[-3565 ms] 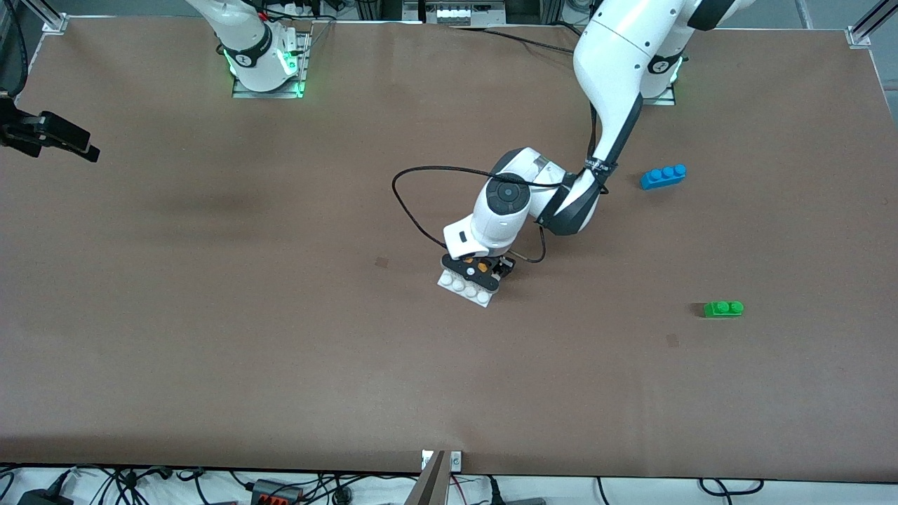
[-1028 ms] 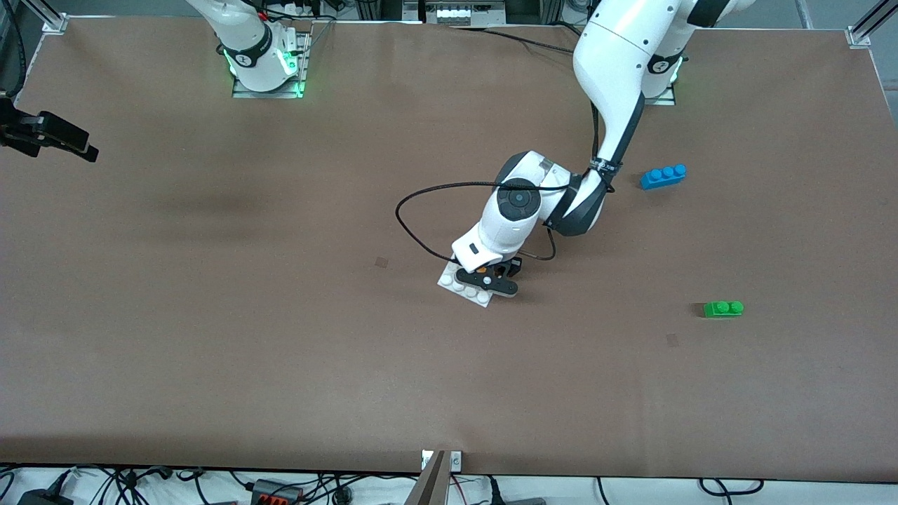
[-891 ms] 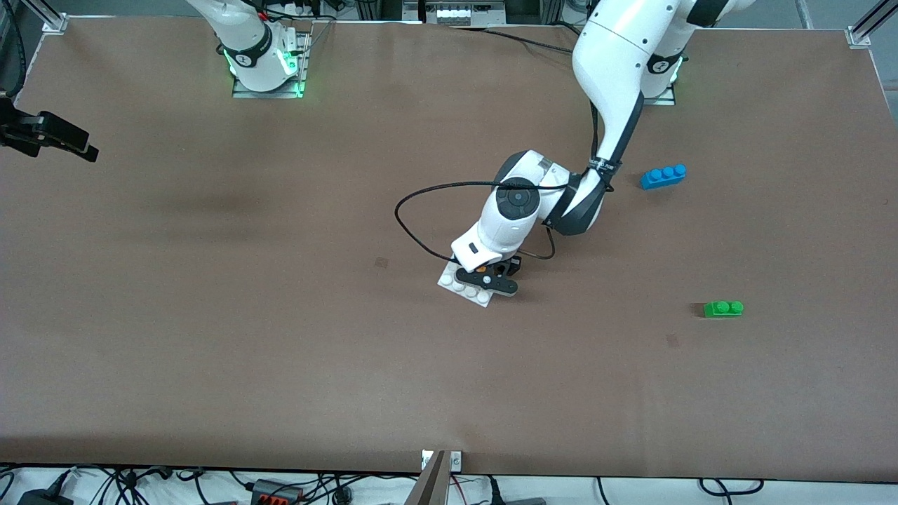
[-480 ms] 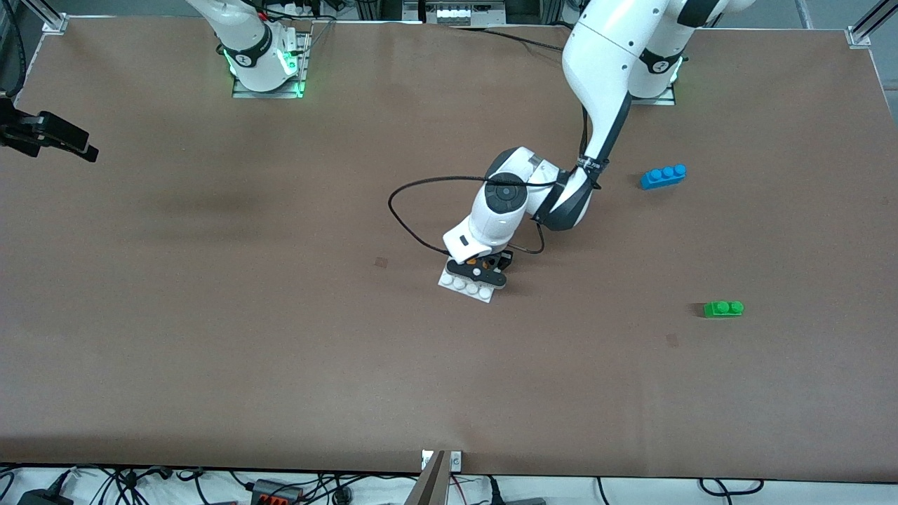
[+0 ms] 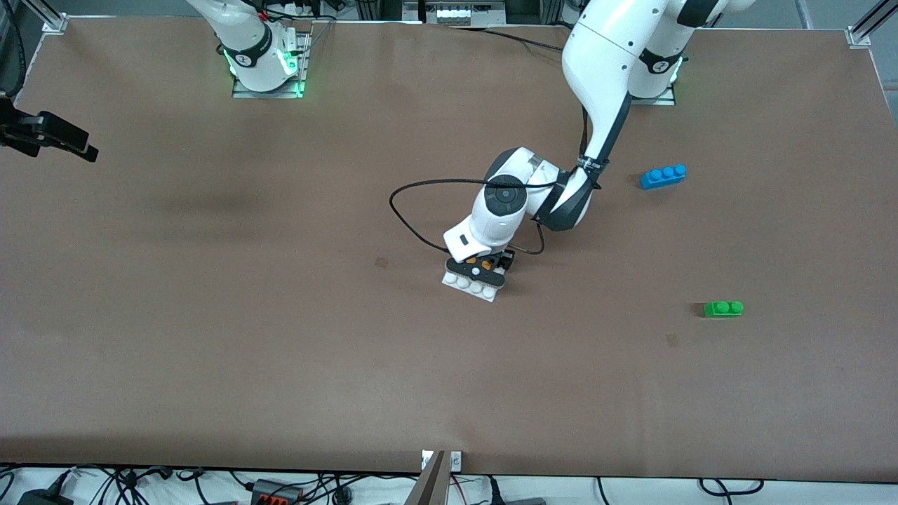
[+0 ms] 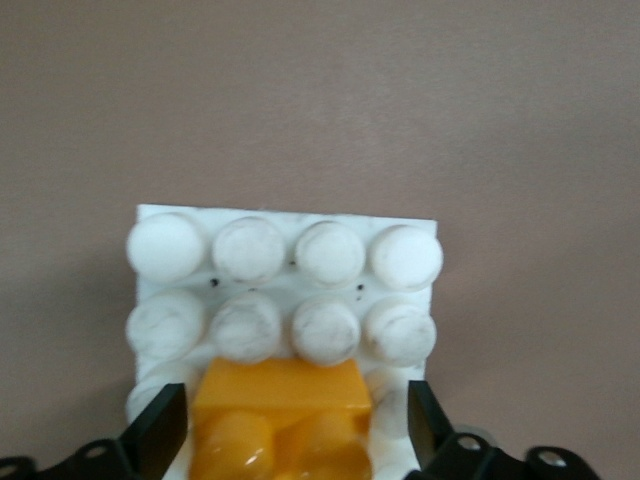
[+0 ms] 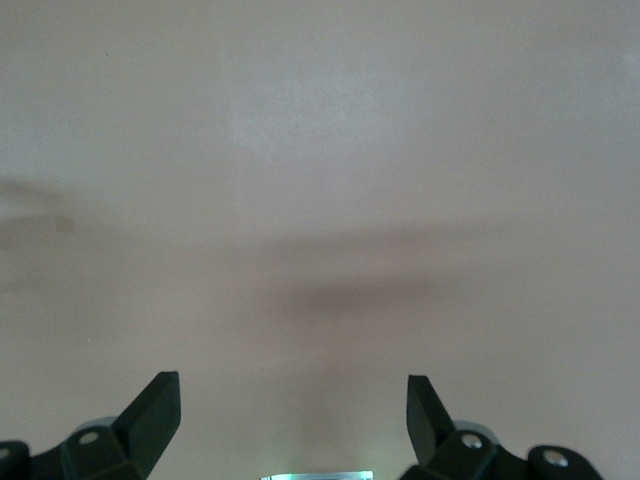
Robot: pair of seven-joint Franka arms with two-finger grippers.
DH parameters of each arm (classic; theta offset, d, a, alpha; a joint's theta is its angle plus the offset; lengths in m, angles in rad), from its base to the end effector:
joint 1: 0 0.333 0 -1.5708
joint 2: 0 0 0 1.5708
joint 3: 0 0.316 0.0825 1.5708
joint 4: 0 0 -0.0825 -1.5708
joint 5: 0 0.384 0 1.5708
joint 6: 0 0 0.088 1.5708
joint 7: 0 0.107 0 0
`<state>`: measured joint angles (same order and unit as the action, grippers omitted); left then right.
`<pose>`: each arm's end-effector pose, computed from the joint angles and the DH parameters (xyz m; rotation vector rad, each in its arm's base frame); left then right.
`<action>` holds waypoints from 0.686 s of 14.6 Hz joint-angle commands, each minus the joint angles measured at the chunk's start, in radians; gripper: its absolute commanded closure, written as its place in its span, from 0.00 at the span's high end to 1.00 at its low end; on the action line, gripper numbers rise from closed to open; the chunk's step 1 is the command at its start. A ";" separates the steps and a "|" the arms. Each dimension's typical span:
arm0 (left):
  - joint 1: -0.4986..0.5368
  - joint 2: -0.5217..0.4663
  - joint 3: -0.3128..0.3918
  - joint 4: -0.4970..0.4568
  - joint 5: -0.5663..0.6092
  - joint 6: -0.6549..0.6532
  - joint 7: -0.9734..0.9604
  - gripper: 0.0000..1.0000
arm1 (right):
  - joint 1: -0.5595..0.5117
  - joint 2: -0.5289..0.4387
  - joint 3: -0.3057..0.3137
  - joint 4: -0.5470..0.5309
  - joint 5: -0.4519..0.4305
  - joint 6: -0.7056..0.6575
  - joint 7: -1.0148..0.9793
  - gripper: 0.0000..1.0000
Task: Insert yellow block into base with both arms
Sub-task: 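Open the left gripper and lift it away from the block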
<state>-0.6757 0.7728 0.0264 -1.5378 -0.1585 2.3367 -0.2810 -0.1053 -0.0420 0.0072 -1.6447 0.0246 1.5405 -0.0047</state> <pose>0.5621 -0.4335 0.1993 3.0152 -0.4059 -0.0299 0.5345 -0.0498 0.6102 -3.1093 0.1454 0.0948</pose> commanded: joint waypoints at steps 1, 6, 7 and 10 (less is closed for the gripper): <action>0.056 -0.045 0.004 0.077 -0.045 -0.166 0.049 1.00 | -0.008 -0.018 0.004 -0.017 -0.002 0.000 -0.003 1.00; 0.186 -0.225 0.006 0.019 -0.104 -0.319 0.059 1.00 | -0.008 -0.018 0.004 -0.017 -0.002 0.000 -0.003 1.00; 0.238 -0.272 0.004 -0.017 -0.104 -0.350 0.059 1.00 | -0.008 -0.018 0.004 -0.017 -0.002 0.000 -0.003 1.00; 0.379 -0.361 0.006 -0.093 -0.099 -0.421 0.062 1.00 | -0.008 -0.018 0.004 -0.017 -0.002 0.000 -0.003 1.00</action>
<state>-0.3802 0.5034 0.0423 -1.5214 -0.2378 1.9349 -0.2488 -0.1056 -0.0420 0.0071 -1.6448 0.0246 1.5405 -0.0047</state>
